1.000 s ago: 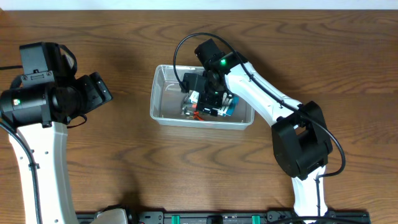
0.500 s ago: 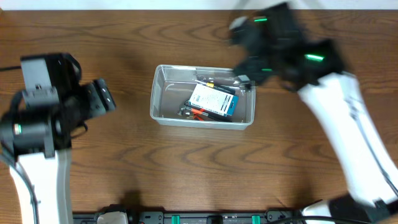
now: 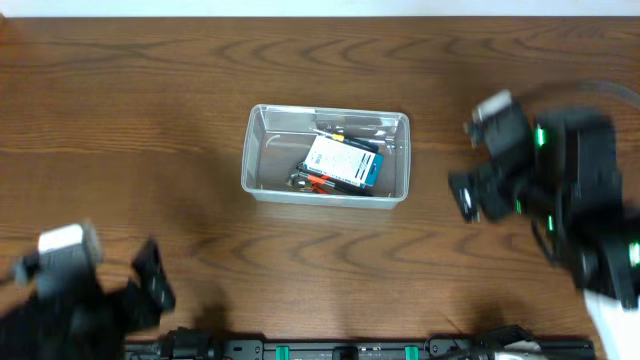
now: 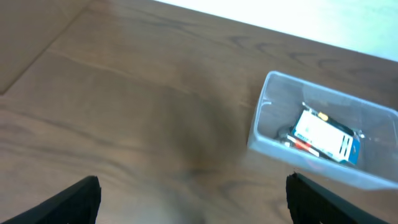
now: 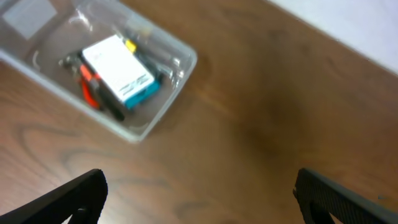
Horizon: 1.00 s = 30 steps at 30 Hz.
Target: Pack container
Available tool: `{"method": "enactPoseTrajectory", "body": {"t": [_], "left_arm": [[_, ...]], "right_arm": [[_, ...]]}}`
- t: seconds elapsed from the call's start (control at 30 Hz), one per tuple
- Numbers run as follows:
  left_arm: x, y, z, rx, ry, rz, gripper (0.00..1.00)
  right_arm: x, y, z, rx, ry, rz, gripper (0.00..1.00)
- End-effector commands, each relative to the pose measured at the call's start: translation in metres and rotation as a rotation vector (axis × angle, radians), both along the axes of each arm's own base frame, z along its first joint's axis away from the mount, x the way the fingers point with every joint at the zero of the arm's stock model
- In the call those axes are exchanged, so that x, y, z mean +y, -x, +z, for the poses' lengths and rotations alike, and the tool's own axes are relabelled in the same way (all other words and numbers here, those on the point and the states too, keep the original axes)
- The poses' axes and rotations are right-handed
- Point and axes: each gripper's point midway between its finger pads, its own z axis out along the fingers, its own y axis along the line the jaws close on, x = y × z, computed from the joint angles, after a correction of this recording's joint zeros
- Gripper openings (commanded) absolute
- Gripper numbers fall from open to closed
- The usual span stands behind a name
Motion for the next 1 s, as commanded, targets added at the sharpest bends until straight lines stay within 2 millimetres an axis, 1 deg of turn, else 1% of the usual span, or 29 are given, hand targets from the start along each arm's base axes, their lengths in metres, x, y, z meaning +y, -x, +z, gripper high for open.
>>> {"method": "enactPoseTrajectory", "body": {"t": [0.0, 0.1, 0.2, 0.33, 0.47, 0.53, 0.67, 0.97], "left_arm": [[0.003, 0.020, -0.008, -0.001, -0.018, 0.006, 0.88], [0.002, 0.043, -0.009, -0.045, -0.014, 0.000, 0.88], [0.002, 0.062, -0.010, -0.097, -0.024, -0.008, 0.88], [0.002, 0.089, -0.020, -0.119, -0.083, -0.043, 0.88], [0.001, 0.109, -0.036, -0.100, -0.083, -0.053, 0.88], [0.002, 0.115, -0.041, -0.093, -0.089, -0.057, 0.88], [0.002, 0.121, -0.051, -0.051, -0.090, -0.060, 0.88], [0.002, 0.121, -0.051, -0.049, -0.090, -0.060, 0.88]], "right_arm": [[-0.008, 0.035, -0.030, 0.032, -0.038, -0.032, 0.99], [-0.010, 0.068, -0.046, 0.000, -0.081, -0.011, 0.99], [-0.016, 0.097, -0.052, -0.064, -0.107, -0.001, 0.99], [-0.023, 0.129, -0.044, -0.181, -0.145, 0.012, 0.99], [-0.027, 0.150, -0.029, -0.321, -0.181, 0.032, 0.99], [-0.029, 0.158, -0.024, -0.370, -0.194, 0.034, 0.99], [-0.030, 0.162, -0.022, -0.392, -0.200, 0.035, 0.99], [-0.030, 0.161, -0.023, -0.391, -0.199, 0.034, 0.99]]}}
